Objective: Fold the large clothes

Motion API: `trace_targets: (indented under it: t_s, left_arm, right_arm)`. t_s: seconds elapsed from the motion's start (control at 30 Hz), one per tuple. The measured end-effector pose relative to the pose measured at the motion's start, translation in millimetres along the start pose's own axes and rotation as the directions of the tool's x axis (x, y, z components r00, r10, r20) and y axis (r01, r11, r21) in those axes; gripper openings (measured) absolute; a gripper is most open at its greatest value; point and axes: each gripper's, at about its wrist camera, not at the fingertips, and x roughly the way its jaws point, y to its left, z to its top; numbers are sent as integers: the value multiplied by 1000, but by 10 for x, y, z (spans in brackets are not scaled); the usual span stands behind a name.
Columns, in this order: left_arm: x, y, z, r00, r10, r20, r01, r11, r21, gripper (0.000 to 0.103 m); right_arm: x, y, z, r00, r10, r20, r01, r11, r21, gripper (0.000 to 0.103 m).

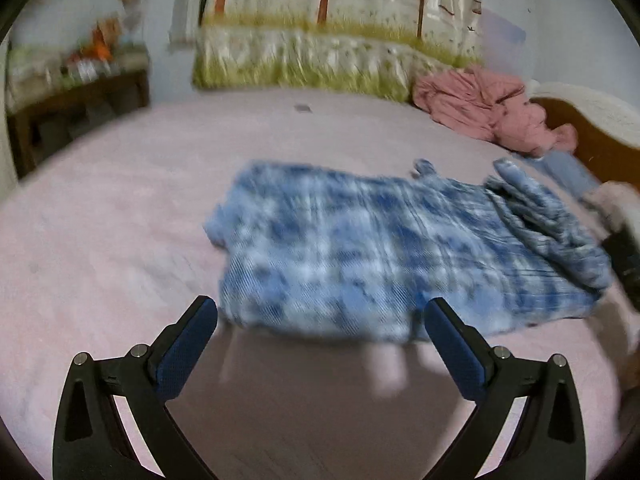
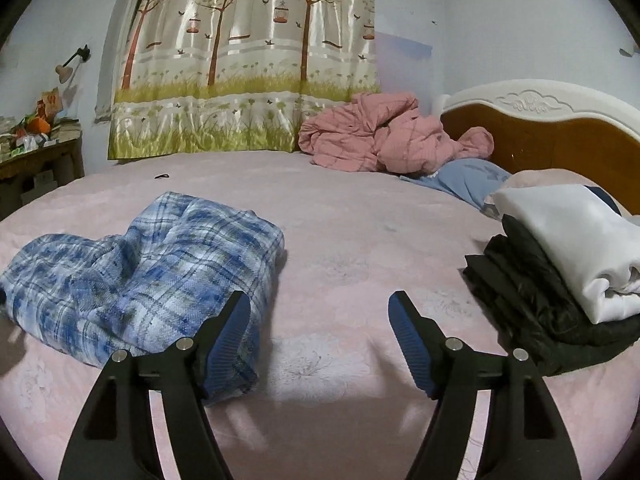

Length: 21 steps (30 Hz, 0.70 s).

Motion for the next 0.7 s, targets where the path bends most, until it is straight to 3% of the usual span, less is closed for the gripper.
trace_targets:
  t_s: [0.07,0.13,0.17,0.23,0.33,0.47,0.63,0.7]
  left_arm:
    - [-41,80,-41,995,-88,-46,83,992,-96,103]
    - [-11,150,-125,969,-218,-119,187,955,-228,103]
    - [3,165,-164,958,-250,-142,204,939,-276,103]
    - [-52,127,-171,957,-257,-132,211,934,-288,102]
    - [-13,142,-163,935,-332,-125,267,891,-367,102]
    - [177,117,-52,947,-304,-104,253,905,-343,102]
    - [303,228,97,951,-307,-40,265,875,-404,102]
    - [390,249,166,952,-303,-42,262,877,-403,102]
  right_arm:
    - [-22,-21,13,1000,1,4,-1,1000,7,74]
    - [-52,-26,11,1000,7,13,-7,1000,17,74]
    - [-52,-42,18,1000,9,15,-10,1000,22,74]
    - [-50,-69,20,1000,15,15,-16,999,36,74]
    - [-26,-98,23,1000,26,9,-26,999,48,74]
    - [-18,-104,19,999,30,15,-30,998,48,74]
    - [7,-113,6,999,41,14,-42,998,50,75]
    - [16,-109,3,999,42,8,-43,998,50,75]
